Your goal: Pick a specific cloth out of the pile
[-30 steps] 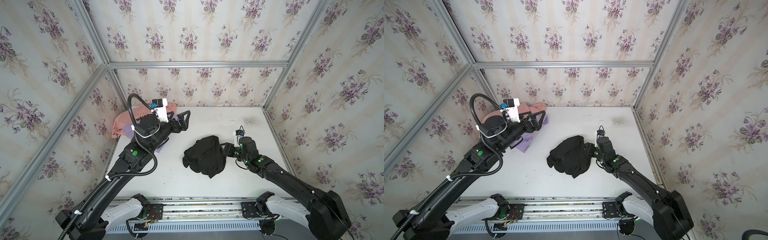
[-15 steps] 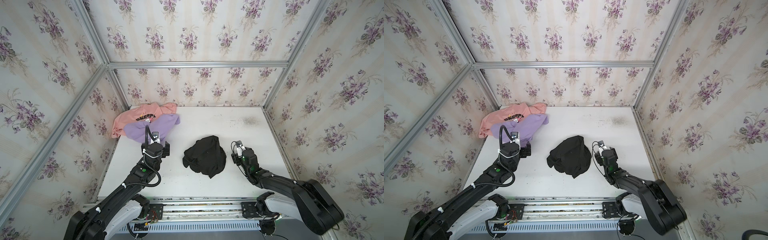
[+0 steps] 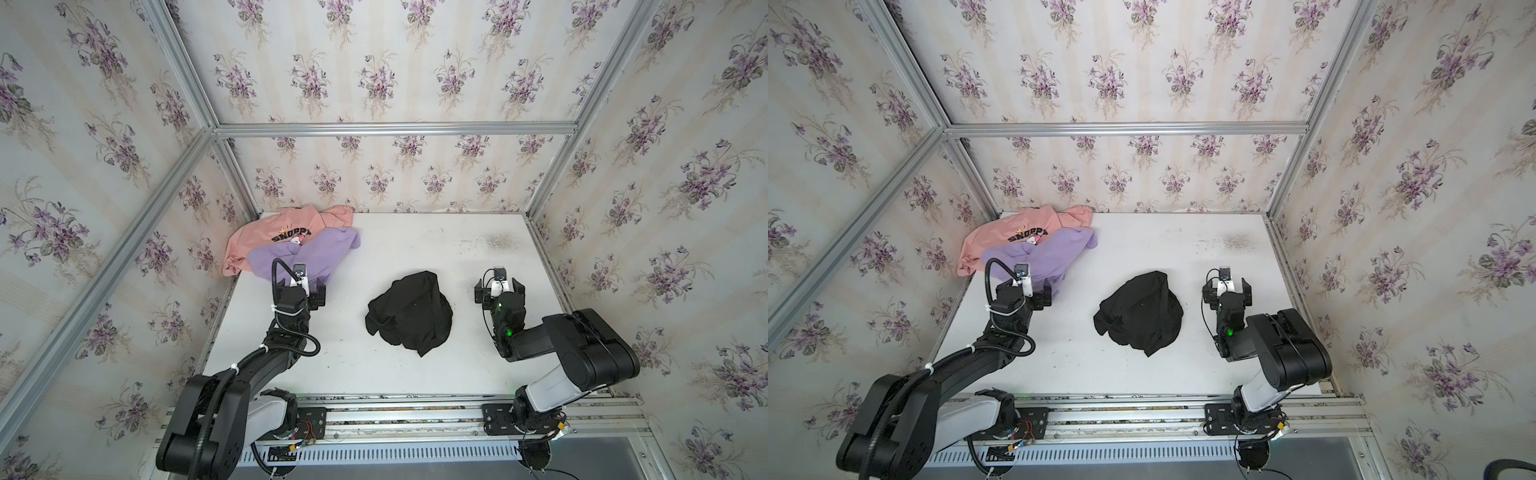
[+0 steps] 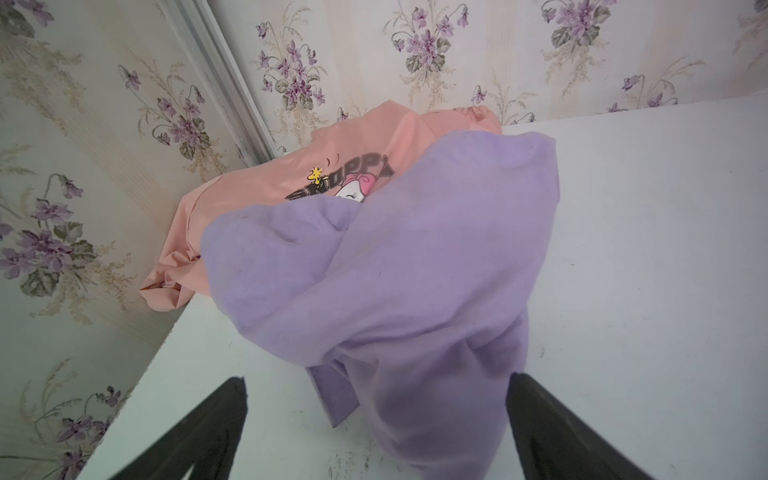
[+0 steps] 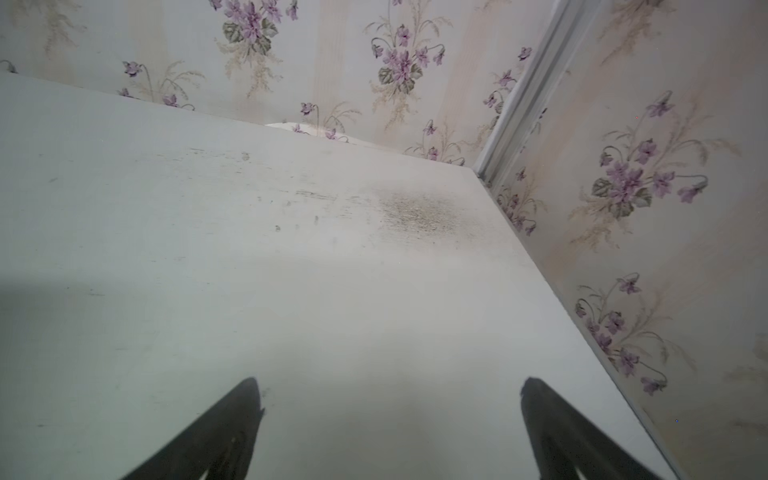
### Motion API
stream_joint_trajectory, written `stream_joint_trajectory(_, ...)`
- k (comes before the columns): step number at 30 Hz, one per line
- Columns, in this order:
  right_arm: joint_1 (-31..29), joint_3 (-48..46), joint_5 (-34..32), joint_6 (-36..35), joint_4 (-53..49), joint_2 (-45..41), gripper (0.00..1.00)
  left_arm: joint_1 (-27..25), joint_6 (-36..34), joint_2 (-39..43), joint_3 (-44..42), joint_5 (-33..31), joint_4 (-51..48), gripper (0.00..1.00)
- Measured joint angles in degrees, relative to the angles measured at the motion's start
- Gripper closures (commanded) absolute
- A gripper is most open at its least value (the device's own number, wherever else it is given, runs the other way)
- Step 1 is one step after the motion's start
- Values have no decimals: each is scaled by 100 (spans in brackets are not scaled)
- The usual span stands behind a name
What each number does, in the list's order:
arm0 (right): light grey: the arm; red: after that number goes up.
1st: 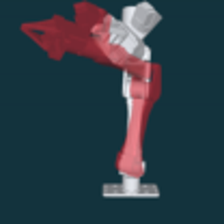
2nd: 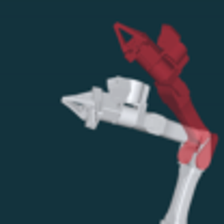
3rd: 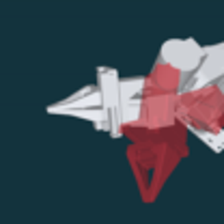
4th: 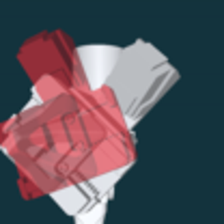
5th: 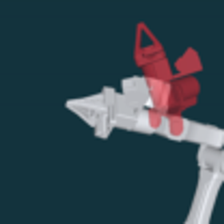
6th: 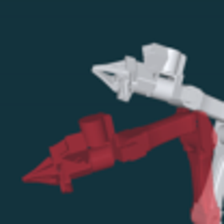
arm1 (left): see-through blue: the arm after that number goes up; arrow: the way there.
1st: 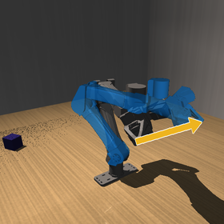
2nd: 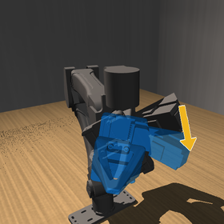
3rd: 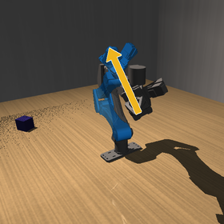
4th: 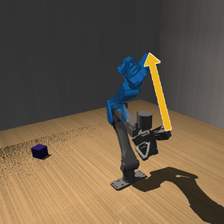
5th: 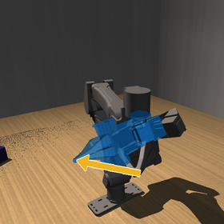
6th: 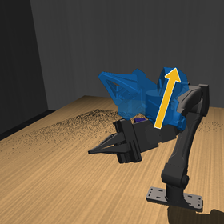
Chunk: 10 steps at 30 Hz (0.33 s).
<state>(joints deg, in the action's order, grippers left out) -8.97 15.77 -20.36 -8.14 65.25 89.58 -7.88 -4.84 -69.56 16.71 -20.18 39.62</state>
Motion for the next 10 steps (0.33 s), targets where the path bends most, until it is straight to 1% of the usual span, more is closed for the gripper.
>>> stream_joint_trajectory(2, 28, 249, 0, 85, -26, 42, 0, 192, 118, -282, -114, 195, 352, 1)
stream_joint_trajectory(5, 120, 466, 136, 192, -544, 39, 0, 345, 282, -577, -229, 361, 903, 1)
stream_joint_trajectory(10, 164, 479, 214, 278, -866, 37, 0, 411, 409, -623, -214, 542, 1263, 1)
